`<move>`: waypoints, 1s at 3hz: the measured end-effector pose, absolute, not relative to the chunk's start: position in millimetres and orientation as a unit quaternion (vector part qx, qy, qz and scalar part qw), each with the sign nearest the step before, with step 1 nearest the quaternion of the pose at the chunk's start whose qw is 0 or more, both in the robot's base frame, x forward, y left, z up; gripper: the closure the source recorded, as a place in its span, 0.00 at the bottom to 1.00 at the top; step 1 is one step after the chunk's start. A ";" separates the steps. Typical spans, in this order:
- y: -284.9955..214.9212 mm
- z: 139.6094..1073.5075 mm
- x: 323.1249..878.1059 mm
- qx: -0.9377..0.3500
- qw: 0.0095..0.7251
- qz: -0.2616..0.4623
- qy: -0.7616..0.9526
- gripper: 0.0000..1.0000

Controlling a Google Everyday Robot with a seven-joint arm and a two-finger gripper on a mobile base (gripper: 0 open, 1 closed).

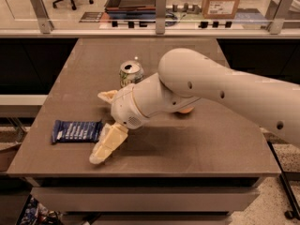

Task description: Pick rxbar blueberry

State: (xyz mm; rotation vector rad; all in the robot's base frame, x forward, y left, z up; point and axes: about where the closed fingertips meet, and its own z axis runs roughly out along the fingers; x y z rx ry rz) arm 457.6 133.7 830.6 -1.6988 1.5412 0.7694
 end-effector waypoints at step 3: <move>141.4 819.4 452.1 -0.634 0.386 0.307 0.596 0.64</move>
Offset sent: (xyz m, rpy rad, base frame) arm -0.0096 0.0192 -0.0411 0.1611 -0.0004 -0.0561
